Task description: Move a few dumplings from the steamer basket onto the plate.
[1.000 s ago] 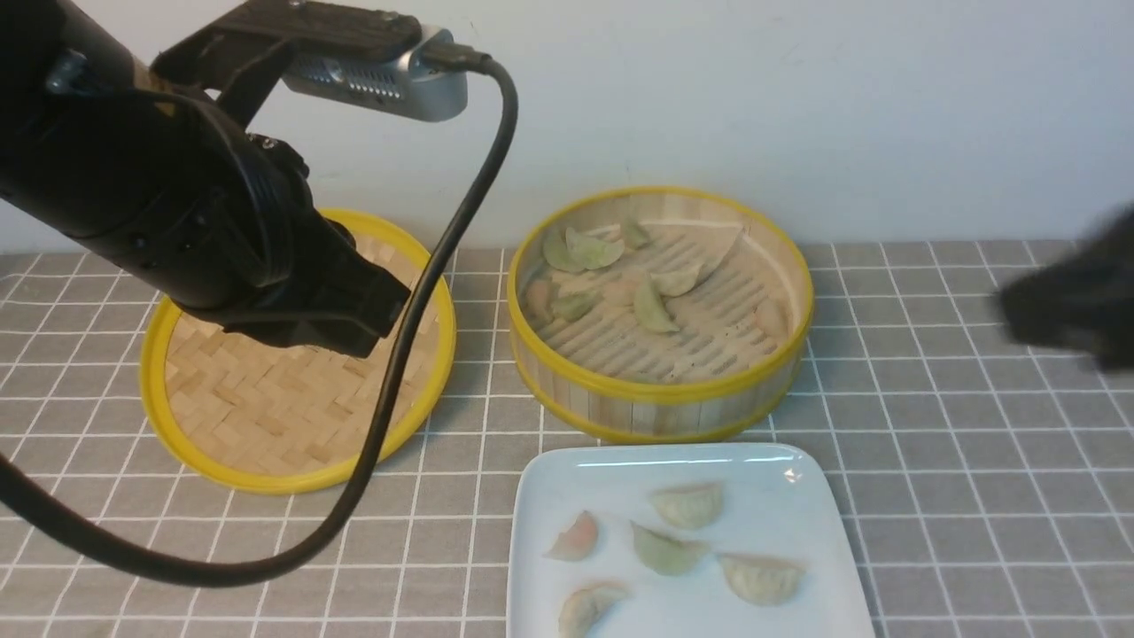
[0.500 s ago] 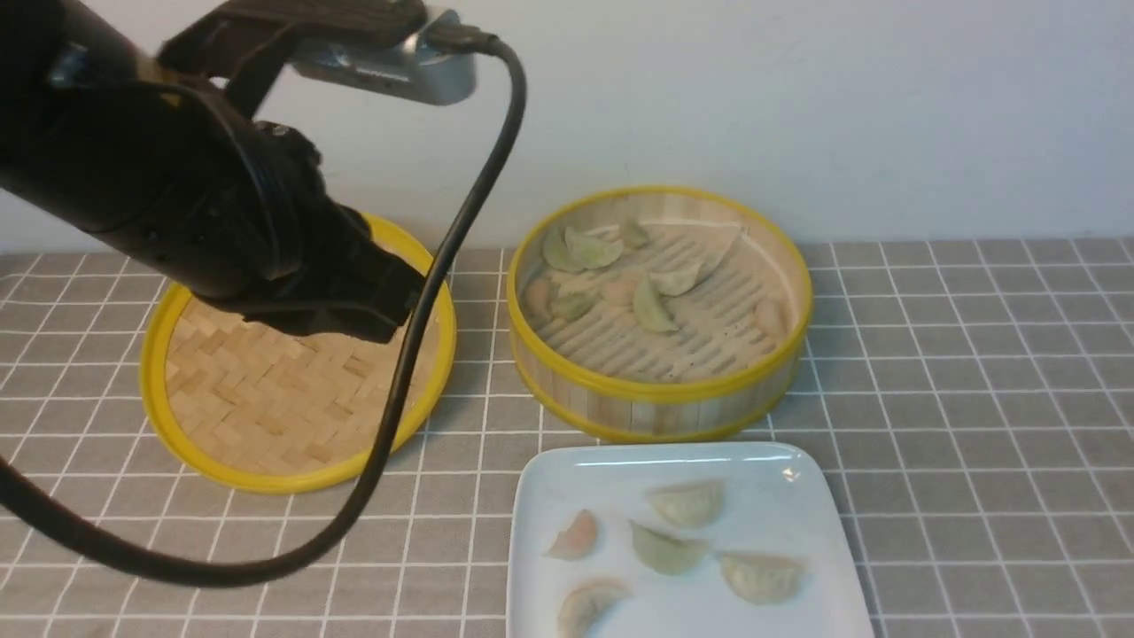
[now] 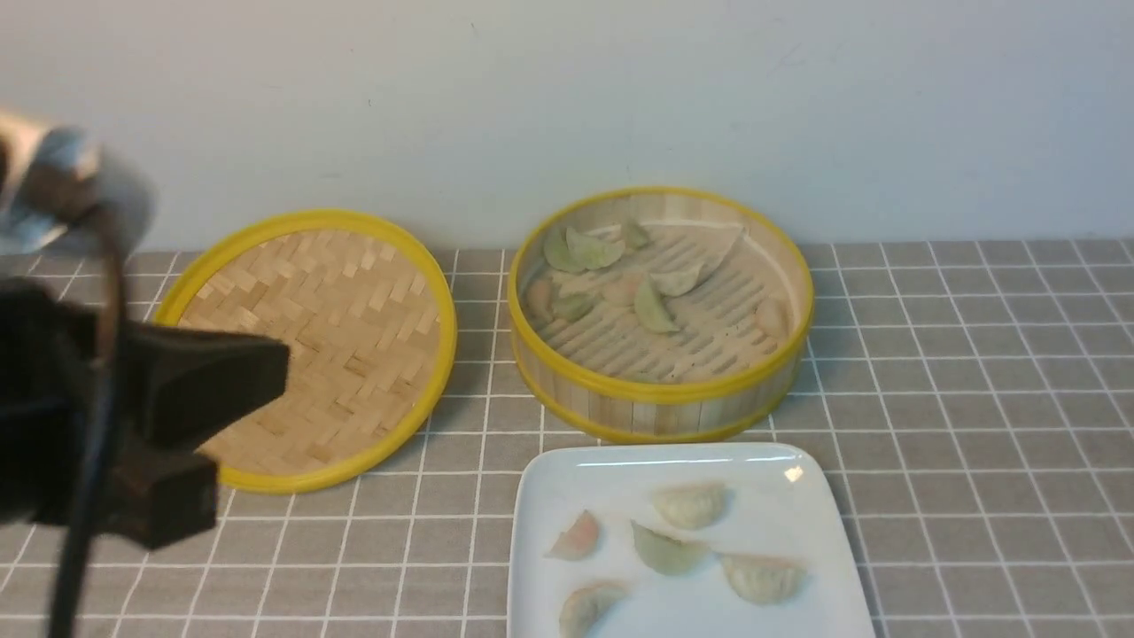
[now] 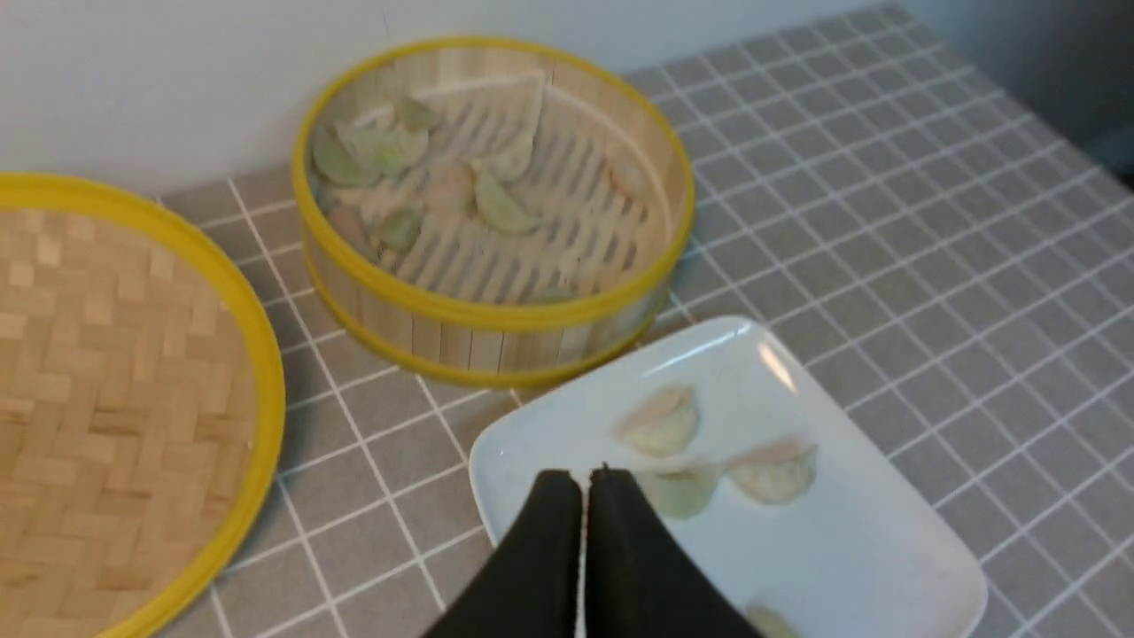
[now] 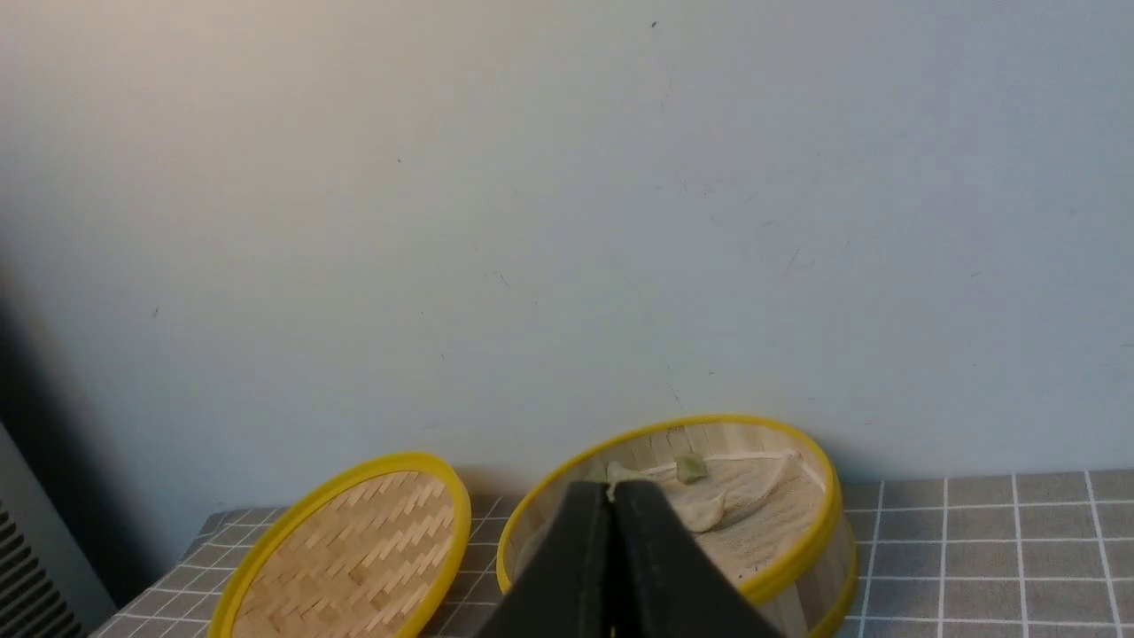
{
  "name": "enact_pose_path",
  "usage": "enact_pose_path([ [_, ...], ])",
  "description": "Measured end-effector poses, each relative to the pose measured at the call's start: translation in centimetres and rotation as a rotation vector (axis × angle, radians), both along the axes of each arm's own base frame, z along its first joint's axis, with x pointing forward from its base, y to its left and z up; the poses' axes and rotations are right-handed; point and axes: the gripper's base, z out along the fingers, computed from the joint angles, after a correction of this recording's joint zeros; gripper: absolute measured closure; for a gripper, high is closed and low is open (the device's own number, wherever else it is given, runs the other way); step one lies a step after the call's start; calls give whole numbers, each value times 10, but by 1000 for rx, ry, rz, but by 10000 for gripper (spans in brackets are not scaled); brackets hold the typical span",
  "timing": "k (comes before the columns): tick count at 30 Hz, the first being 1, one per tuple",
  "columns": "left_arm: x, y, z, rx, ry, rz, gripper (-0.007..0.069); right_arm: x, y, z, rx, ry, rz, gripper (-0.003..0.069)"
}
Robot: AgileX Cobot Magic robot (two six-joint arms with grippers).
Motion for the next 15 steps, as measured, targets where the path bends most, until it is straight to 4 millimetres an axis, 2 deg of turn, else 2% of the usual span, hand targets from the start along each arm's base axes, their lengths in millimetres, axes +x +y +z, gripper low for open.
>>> enact_pose_path([
  [7, -27, 9, -16, -68, -24, -3, 629, 0, 0, 0, 0, 1, 0, 673],
  [15, -30, 11, -19, -36, -62, -13, 629, 0, 0, 0, 0, 1, 0, 673],
])
